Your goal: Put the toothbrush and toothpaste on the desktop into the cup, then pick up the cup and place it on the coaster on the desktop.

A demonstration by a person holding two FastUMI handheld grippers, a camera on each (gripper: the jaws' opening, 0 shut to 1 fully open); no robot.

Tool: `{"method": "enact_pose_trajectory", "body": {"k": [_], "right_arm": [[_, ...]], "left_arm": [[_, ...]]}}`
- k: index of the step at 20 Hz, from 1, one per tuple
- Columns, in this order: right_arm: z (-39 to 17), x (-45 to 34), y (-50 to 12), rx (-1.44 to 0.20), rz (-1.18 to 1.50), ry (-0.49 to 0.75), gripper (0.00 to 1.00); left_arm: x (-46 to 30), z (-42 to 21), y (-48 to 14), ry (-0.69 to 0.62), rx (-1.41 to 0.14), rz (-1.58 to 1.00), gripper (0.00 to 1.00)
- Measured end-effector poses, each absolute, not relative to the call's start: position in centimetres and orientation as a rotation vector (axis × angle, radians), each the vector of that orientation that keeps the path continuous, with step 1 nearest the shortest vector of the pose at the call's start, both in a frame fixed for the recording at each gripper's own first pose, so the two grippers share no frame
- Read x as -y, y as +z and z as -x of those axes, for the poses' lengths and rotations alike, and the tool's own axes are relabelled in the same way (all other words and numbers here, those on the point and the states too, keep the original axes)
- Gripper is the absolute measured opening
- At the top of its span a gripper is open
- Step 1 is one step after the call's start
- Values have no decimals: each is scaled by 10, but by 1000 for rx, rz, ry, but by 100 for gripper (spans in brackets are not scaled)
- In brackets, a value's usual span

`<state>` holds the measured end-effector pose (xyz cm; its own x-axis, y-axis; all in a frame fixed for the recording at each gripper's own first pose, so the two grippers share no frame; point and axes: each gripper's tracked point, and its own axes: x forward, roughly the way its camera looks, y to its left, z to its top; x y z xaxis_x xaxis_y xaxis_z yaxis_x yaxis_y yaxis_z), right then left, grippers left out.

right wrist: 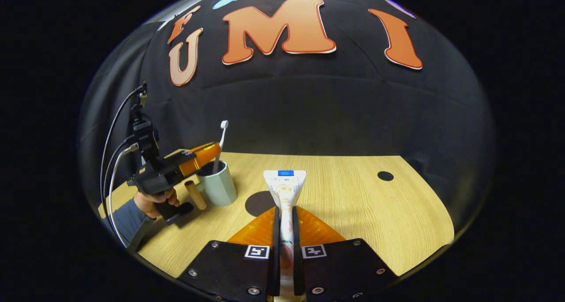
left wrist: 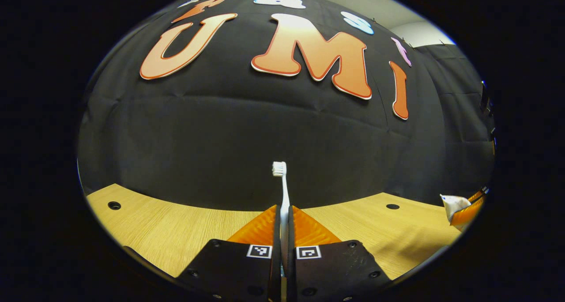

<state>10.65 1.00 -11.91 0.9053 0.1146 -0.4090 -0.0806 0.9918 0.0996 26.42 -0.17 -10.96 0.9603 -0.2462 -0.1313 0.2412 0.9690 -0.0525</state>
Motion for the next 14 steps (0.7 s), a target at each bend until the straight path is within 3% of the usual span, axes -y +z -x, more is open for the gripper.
{"method": "enact_pose_trajectory", "body": {"k": [2, 4, 5, 6, 8, 10, 11, 13, 14], "right_arm": [[-110, -18, -106, -393, -90, 114, 12], [-114, -29, -92, -352, -96, 136, 12], [-116, -33, -84, -335, -97, 143, 12], [-118, -38, -78, -315, -97, 156, 12], [-122, -49, -62, -264, -106, 178, 12], [-129, -59, -45, -209, -124, 204, 12], [-133, -64, -38, -190, -132, 216, 12], [-141, -73, -28, -149, -138, 234, 12], [-146, -77, -22, -124, -142, 243, 12]], "left_arm": [[1, -250, -110, -258, -164, 10, 7], [3, -238, -113, -278, -186, -16, 16], [2, -230, -113, -282, -207, -41, 36], [-2, -225, -114, -272, -220, -72, 41], [-11, -211, -113, -256, -241, -89, 67], [-20, -195, -105, -241, -251, -66, 76], [-24, -185, -105, -229, -266, -59, 87], [-33, -167, -102, -203, -287, -63, 100], [-36, -159, -100, -195, -287, -70, 100]]}}
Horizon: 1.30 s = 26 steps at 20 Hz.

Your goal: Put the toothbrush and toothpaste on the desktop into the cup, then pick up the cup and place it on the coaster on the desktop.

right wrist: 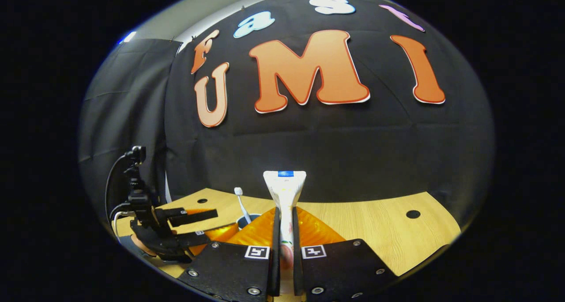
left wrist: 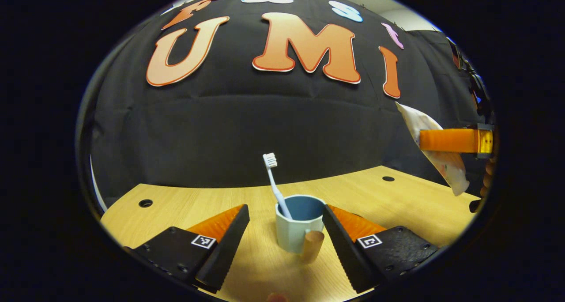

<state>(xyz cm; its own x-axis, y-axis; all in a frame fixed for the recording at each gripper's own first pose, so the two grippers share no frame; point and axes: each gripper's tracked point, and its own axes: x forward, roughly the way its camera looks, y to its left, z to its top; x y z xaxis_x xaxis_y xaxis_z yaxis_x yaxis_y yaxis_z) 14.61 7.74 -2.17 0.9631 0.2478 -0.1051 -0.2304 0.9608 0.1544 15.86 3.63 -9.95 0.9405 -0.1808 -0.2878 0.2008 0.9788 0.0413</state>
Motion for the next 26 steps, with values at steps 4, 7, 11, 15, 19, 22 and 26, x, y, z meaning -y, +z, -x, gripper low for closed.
{"method": "enact_pose_trajectory", "body": {"k": [4, 7, 11, 15, 19, 22, 26], "right_arm": [[-171, -107, -14, -81, -163, 306, 12], [-191, -127, -11, -49, -159, 333, 12], [-215, -150, -4, 8, -192, 364, 12], [-241, -170, -8, 18, -231, 381, 12], [-258, -184, -15, 44, -240, 398, 12], [-267, -193, -35, 28, -240, 410, 12], [-279, -199, -57, 7, -257, 419, 12]], "left_arm": [[-51, -123, -103, -180, -304, -116, 100], [-69, -102, -107, -148, -327, -97, 100], [-89, -81, -114, -109, -354, -81, 99], [-105, -66, -131, -76, -408, -80, 100], [-112, -53, -135, -55, -423, -53, 100], [-118, -45, -133, -39, -425, -46, 100], [-121, -41, -133, -23, -427, -37, 100]]}}
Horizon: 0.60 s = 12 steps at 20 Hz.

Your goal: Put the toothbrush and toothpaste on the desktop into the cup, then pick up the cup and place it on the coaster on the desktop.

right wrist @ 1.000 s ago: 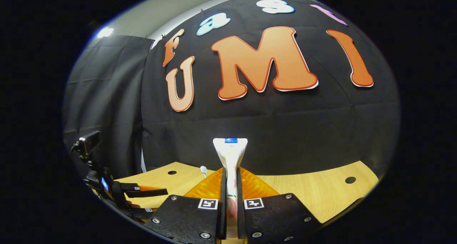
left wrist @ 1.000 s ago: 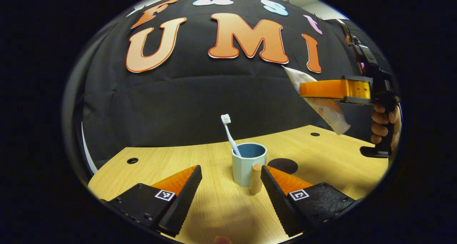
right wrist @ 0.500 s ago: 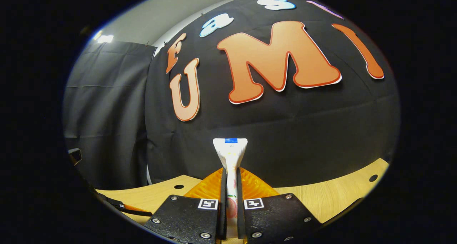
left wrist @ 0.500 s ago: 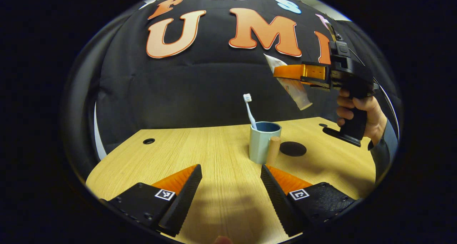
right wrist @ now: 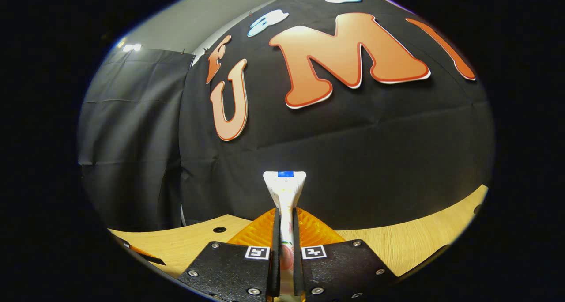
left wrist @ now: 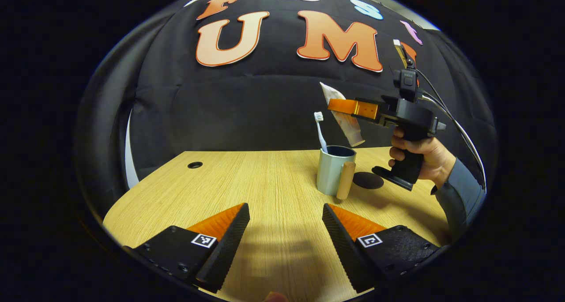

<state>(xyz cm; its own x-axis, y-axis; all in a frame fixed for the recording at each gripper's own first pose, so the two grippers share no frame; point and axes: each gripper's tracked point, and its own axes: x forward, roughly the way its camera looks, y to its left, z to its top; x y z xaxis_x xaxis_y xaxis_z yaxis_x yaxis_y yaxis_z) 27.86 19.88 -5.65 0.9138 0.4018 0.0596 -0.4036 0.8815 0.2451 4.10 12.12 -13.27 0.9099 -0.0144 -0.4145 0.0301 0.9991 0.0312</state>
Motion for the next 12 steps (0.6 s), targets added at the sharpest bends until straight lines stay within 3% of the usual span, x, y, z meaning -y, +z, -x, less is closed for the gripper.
{"method": "enact_pose_trajectory", "body": {"k": [12], "right_arm": [[-279, -206, -95, -72, -209, 426, 15]], "left_arm": [[-119, -37, -141, -11, -458, 14, 98]]}}
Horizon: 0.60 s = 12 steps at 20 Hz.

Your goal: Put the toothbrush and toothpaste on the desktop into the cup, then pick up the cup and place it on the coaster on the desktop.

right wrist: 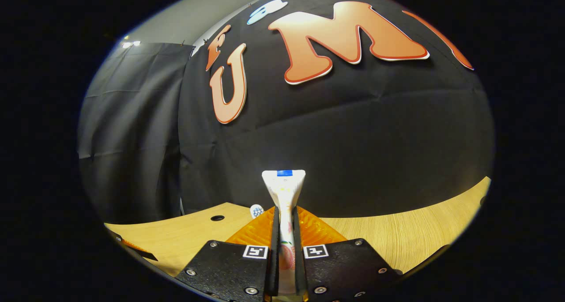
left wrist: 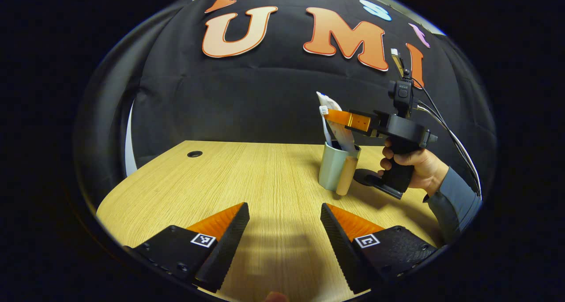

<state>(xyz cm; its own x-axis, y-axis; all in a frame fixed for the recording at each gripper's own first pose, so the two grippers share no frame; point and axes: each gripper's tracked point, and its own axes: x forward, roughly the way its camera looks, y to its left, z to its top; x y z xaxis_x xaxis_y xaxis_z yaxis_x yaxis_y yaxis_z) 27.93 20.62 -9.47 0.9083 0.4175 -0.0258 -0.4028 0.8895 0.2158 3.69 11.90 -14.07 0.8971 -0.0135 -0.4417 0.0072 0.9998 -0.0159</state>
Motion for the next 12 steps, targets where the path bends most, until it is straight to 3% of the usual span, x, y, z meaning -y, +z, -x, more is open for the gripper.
{"method": "enact_pose_trajectory", "body": {"k": [4, 7, 10, 12], "right_arm": [[-267, -196, -107, -131, -166, 415, 16], [-248, -186, -127, -243, -105, 425, 24], [-232, -164, -114, -233, -79, 414, 28], [-222, -150, -102, -219, -80, 406, 36]], "left_arm": [[-119, -35, -140, 2, -458, 16, 98], [-117, -33, -138, 0, -453, 19, 98], [-115, -36, -133, -17, -447, 12, 98], [-106, -39, -128, -29, -443, -12, 98]]}}
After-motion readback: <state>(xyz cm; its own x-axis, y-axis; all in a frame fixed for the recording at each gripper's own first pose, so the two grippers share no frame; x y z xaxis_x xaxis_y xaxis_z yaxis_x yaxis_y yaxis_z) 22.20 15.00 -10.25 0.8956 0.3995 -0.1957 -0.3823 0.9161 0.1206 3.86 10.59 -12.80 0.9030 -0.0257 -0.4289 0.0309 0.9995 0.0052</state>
